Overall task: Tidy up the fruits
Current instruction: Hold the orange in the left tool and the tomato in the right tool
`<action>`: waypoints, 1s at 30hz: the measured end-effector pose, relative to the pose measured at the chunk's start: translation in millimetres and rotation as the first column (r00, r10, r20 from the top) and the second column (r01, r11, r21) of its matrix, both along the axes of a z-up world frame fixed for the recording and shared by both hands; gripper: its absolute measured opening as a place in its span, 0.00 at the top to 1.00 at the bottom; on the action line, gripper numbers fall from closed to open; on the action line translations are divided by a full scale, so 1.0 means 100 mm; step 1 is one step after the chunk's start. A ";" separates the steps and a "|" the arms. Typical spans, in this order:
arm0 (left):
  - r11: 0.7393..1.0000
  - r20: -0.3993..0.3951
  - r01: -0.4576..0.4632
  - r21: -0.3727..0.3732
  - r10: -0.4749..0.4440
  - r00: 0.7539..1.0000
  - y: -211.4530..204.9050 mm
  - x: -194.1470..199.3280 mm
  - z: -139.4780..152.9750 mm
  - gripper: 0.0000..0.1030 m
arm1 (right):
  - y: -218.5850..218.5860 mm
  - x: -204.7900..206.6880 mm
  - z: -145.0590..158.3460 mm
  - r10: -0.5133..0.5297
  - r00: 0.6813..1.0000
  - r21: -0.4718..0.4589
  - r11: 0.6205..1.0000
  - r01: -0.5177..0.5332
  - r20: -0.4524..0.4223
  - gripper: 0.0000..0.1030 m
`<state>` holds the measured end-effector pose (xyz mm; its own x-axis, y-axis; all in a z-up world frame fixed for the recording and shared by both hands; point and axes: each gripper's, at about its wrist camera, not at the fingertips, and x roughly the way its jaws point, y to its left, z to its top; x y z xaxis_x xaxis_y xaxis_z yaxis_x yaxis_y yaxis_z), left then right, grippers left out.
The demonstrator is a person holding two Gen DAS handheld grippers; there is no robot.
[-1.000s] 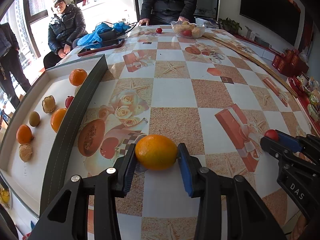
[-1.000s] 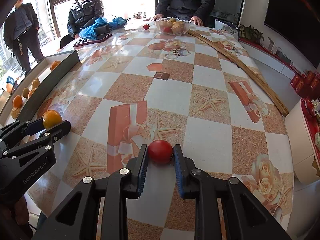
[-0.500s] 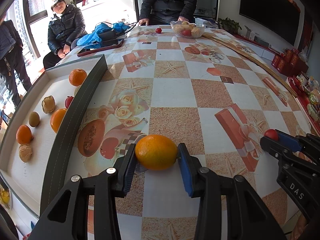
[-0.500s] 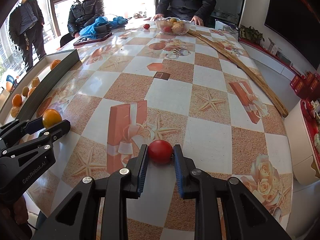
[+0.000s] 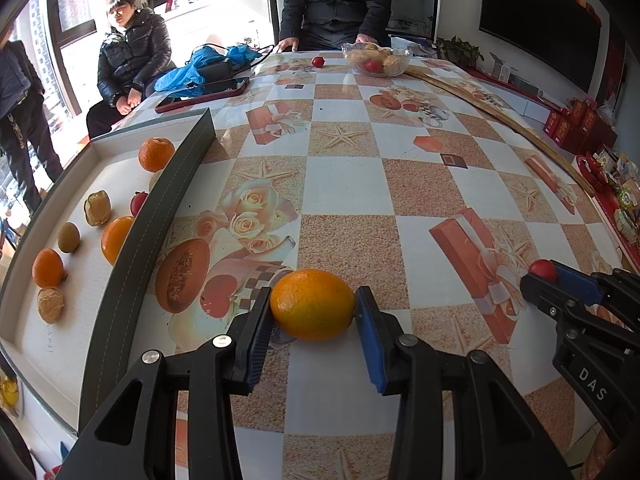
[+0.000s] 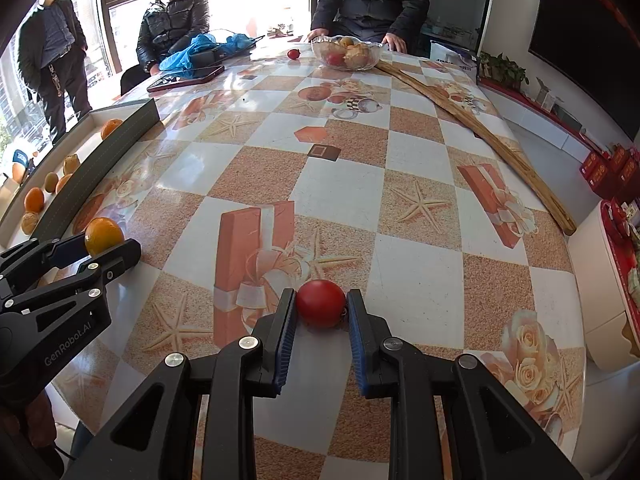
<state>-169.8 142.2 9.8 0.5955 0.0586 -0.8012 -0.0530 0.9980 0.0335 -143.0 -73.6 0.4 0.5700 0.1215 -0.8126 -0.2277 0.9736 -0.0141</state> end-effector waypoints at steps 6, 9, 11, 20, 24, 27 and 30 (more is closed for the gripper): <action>1.000 0.000 0.000 0.000 0.000 1.000 0.00 0.00 0.00 0.57 | 0.00 0.00 0.00 0.000 1.000 -0.001 1.000 0.000 0.000 0.75; 1.000 0.000 0.000 0.000 0.000 1.000 0.00 0.00 0.00 0.57 | 0.00 0.00 0.00 0.001 1.000 -0.002 1.000 -0.001 0.000 0.75; 1.000 -0.001 0.001 -0.001 -0.001 1.000 0.00 0.00 0.00 0.57 | 0.00 0.00 0.00 0.000 1.000 -0.001 1.000 0.000 -0.001 0.75; 1.000 -0.001 0.001 -0.001 -0.001 1.000 0.00 0.00 0.00 0.57 | 0.00 0.00 0.01 0.000 1.000 -0.003 1.000 0.000 -0.001 0.75; 1.000 -0.001 0.001 0.000 -0.001 1.000 0.00 0.00 0.00 0.57 | 0.00 0.00 0.00 0.002 1.000 -0.004 1.000 -0.002 -0.003 0.75; 1.000 0.000 0.002 0.000 -0.002 1.000 0.00 0.00 0.00 0.57 | 0.01 0.00 0.01 0.003 1.000 -0.005 1.000 -0.003 -0.004 0.75; 1.000 -0.001 0.003 -0.001 -0.003 1.000 0.00 0.00 0.00 0.57 | 0.01 0.00 0.00 0.005 1.000 -0.007 1.000 -0.005 -0.004 0.75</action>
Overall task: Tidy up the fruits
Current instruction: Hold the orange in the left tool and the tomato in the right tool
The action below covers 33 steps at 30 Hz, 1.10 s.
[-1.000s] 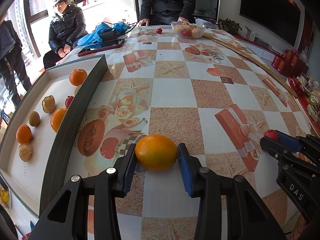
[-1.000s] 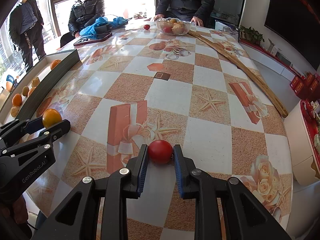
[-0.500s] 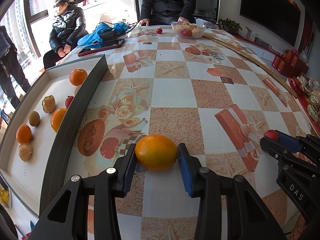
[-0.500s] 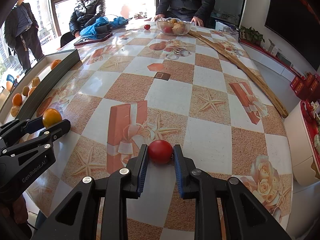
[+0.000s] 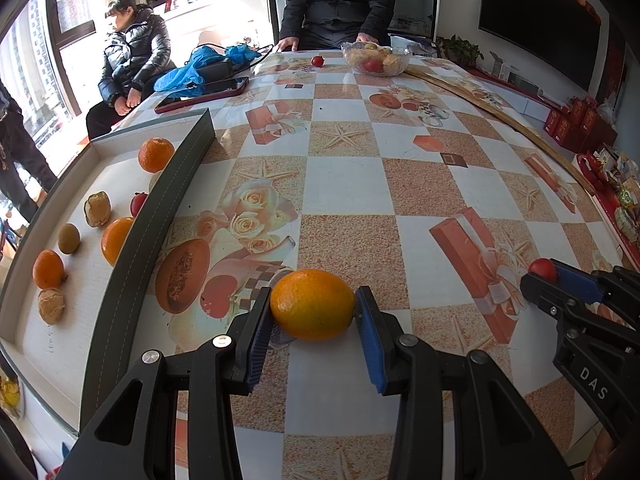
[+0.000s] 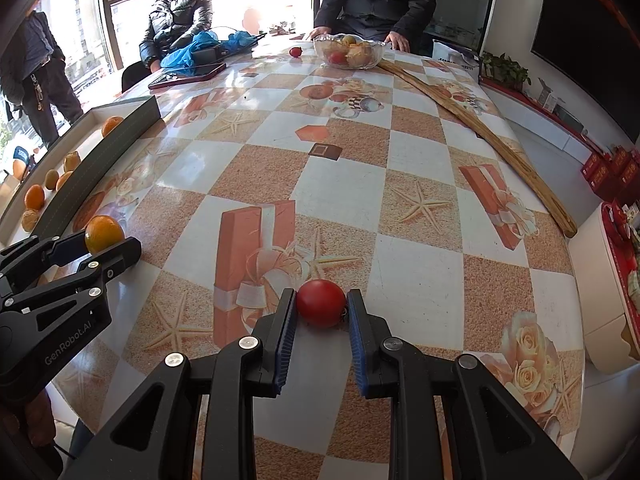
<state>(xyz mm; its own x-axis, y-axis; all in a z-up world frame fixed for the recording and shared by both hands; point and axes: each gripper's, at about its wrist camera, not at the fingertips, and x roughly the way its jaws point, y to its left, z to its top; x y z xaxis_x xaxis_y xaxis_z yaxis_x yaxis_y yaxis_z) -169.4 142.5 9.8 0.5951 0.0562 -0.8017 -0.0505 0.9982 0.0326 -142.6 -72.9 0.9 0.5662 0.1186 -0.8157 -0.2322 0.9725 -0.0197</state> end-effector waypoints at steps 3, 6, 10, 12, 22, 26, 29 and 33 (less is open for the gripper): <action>1.000 0.000 -0.001 -0.001 0.001 1.000 0.00 0.00 0.00 0.57 | 0.00 0.00 0.00 0.000 1.000 -0.001 1.000 0.000 0.001 0.75; 1.000 0.001 0.000 0.000 0.000 1.000 0.00 0.00 0.00 0.57 | 0.00 0.00 0.00 0.000 1.000 -0.001 1.000 0.000 0.000 0.75; 1.000 0.001 -0.001 0.000 0.001 1.000 0.00 0.00 0.00 0.57 | 0.00 0.00 0.00 -0.001 1.000 -0.001 1.000 0.001 0.000 0.75; 1.000 0.000 -0.001 -0.001 0.001 1.000 0.00 0.00 0.00 0.57 | 0.00 0.00 0.00 0.000 1.000 -0.002 1.000 0.000 0.000 0.75; 1.000 -0.001 0.001 -0.001 -0.001 1.000 0.01 0.00 0.00 0.57 | 0.01 0.00 0.00 0.000 1.000 -0.003 1.000 0.000 0.000 0.75; 1.000 -0.005 0.008 -0.001 -0.008 1.000 -0.03 0.00 0.00 0.57 | 0.01 0.00 0.00 0.002 1.000 -0.005 1.000 -0.002 -0.002 0.75; 1.000 -0.006 0.008 -0.002 -0.008 1.000 -0.03 0.00 0.00 0.57 | -0.01 0.01 0.00 0.004 1.000 -0.004 1.000 -0.004 -0.006 0.75; 1.000 -0.006 0.009 -0.002 -0.009 1.000 -0.03 0.00 0.00 0.57 | 0.00 0.01 0.00 0.005 1.000 -0.007 1.000 -0.005 -0.005 0.75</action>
